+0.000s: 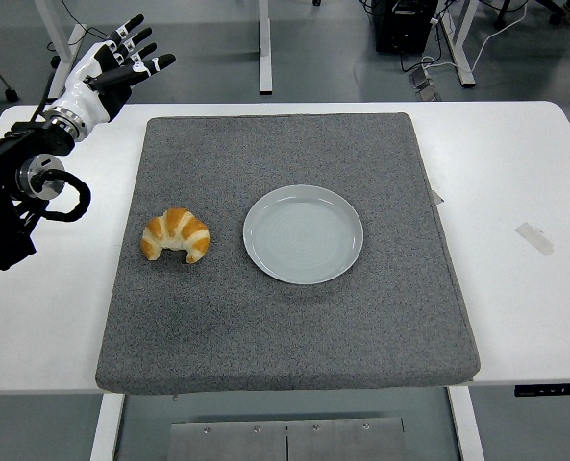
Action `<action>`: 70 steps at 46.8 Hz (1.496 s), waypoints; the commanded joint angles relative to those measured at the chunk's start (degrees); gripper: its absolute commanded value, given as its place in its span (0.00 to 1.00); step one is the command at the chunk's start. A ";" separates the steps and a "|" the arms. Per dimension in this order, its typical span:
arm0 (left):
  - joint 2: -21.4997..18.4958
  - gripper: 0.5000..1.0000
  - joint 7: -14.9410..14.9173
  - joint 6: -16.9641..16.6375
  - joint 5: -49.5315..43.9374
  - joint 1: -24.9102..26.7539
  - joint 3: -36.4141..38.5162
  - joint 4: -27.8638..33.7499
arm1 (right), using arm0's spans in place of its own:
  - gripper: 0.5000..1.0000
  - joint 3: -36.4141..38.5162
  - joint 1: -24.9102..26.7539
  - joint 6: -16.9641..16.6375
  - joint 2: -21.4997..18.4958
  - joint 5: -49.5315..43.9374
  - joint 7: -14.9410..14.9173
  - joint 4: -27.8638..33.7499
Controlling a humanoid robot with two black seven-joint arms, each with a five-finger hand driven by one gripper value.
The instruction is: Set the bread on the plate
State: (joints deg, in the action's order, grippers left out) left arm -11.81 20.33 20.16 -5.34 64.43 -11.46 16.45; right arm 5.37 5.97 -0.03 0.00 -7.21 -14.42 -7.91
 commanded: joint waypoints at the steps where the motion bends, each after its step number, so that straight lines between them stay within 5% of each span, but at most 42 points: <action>1: -0.50 0.98 0.15 0.93 2.96 0.44 1.26 -0.01 | 1.00 0.00 0.00 0.03 0.00 0.00 0.00 0.09; 20: -1.02 0.98 4.02 4.18 22.83 3.77 1.53 -0.01 | 1.00 0.00 0.00 0.03 0.00 0.00 0.00 0.00; 27: -3.22 0.98 5.16 6.91 25.21 6.14 3.81 0.87 | 1.00 0.00 0.00 0.03 0.00 0.00 0.00 0.00; 39: -11.13 0.98 6.22 6.74 24.77 11.24 10.93 6.85 | 1.00 0.00 0.00 -0.05 0.00 -0.09 0.00 0.00; 50: -12.63 0.98 6.48 6.65 22.22 12.65 11.11 7.90 | 1.00 0.00 0.00 0.03 0.00 -0.09 0.00 0.00; 60: -15.61 0.98 10.61 6.65 23.71 13.53 14.27 16.60 | 1.00 0.00 0.00 -0.05 0.00 0.00 0.00 0.00; 70: -16.40 0.97 13.59 6.82 35.74 13.80 15.68 21.69 | 1.00 0.00 0.00 -0.05 0.00 0.00 0.00 0.00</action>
State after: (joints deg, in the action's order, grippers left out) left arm -27.62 32.59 26.97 26.36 78.34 3.91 36.04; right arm 5.36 5.98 -0.06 0.00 -7.21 -14.40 -7.91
